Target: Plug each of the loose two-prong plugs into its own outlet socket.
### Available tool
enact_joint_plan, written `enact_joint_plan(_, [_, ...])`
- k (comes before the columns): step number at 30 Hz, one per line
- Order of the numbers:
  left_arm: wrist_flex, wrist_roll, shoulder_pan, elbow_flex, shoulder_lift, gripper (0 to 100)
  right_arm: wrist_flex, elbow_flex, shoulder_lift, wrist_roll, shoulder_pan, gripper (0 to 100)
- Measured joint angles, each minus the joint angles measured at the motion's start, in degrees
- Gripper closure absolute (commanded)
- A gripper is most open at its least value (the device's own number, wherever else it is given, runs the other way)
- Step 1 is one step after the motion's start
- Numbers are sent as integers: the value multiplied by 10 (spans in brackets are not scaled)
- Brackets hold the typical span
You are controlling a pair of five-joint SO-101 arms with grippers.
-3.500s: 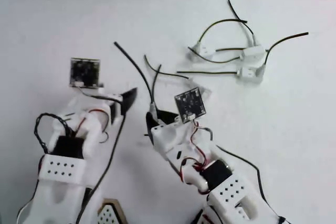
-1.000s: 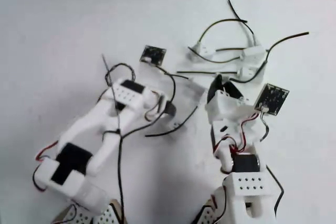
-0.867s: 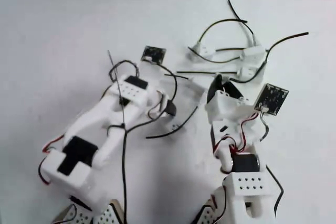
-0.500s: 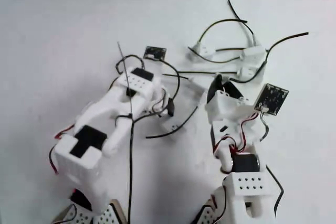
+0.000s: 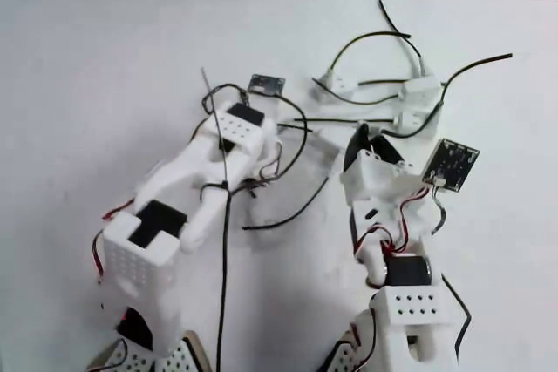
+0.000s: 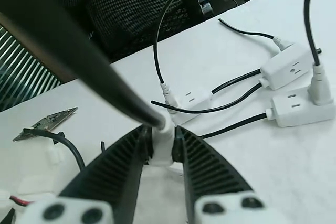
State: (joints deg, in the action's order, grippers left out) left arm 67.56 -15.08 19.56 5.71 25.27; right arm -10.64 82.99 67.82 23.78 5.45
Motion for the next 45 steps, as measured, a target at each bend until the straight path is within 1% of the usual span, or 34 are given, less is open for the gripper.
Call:
enact_joint_plan(3, [23,23,-12,-6,0,976,0,0,0,0,0,981])
enact_joint_plan(8, [69,33,-49,-10,-26,976,0,0,0,0,0,981])
enact_joint_plan(13, [102,72,-56,-10,-113,976,0,0,0,0,0,981])
enact_joint_plan(17, [129,80,-56,-10,-188,976,0,0,0,0,0,981])
enact_joint_plan(26, [168,149,-56,-5,-333,976,0,0,0,0,0,981])
enact_joint_plan(31, [164,183,-56,63,-397,976,0,0,0,0,0,981])
enact_joint_plan(33, [144,198,-56,109,-429,976,0,0,0,0,0,981])
enact_joint_plan(36, [93,227,-56,194,-483,976,0,0,0,0,0,981])
enact_joint_plan(37, [75,236,-56,226,-503,966,0,0,0,0,0,981])
enact_joint_plan(39, [42,250,-56,286,-546,913,0,0,0,0,0,981])
enact_joint_plan(43, [22,257,-56,380,-650,742,0,0,0,0,0,981])
enact_joint_plan(45, [18,257,-61,417,-706,684,0,0,0,0,0,981])
